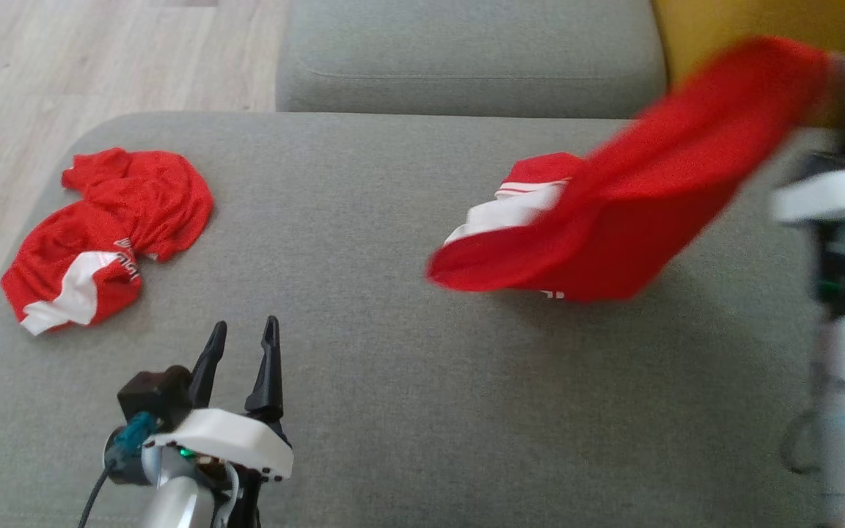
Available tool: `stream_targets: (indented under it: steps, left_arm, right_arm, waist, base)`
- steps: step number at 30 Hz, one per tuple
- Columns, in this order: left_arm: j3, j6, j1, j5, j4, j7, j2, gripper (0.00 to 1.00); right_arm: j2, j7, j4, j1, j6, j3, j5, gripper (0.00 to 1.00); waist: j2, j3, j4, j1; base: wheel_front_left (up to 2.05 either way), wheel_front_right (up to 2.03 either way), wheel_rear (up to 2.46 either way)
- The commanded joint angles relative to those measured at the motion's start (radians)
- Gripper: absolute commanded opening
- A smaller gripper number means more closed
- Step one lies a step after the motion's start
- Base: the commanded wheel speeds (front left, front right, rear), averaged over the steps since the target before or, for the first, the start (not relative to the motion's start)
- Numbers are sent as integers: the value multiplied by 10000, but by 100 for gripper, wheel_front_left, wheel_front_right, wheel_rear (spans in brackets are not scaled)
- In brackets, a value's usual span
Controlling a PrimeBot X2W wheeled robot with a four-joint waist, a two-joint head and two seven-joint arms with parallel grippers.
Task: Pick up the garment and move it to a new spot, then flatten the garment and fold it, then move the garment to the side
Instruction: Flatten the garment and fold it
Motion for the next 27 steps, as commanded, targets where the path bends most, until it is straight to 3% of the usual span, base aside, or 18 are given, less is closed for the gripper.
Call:
stream_targets:
  steps: [1,5,6,7,11,15,21,27]
  left_arm:
    - [335,-26,-353,38,-371,-124,-1,100]
    - [277,-33,-349,27,-368,-124,-7,100]
    - [282,-28,-336,23,-372,-124,-8,100]
    - [287,-31,-328,23,-366,-124,-9,100]
    - [314,-60,-315,66,-308,-124,-11,100]
    - [337,-71,-370,85,-275,-124,-12,100]
    - [239,-44,-461,-54,-391,-124,-13,100]
    - [346,-22,-452,-162,-639,-124,-13,100]
  right_arm:
    - [-149,160,-211,-150,40,-93,-203,0]
    - [-428,1019,488,404,40,-1894,-1159,0]
    - [-427,1186,611,539,40,-2341,-1502,91]
    - [-392,1332,690,662,40,-2834,-1911,100]
    - [22,1456,656,837,40,-4197,-3349,100]
    - [350,1107,473,789,40,-4053,-3681,100]
    - [410,352,269,1252,40,-1472,-1921,100]
    - [413,-71,-735,2634,40,1151,-387,100]
  waist:
    - [-1,28,-57,0]
    - [-1,93,-153,0]
    - [-1,124,-194,0]
    - [-1,153,-235,0]
    - [-1,203,-402,0]
    - [-1,157,-578,0]
    - [-1,74,-758,0]
    - [-1,17,-913,0]
  base:
    - [0,0,0]
    - [0,0,0]
    - [0,0,0]
    - [0,0,0]
    - [0,0,0]
    - [0,0,0]
    - [0,0,0]
    - [0,0,0]
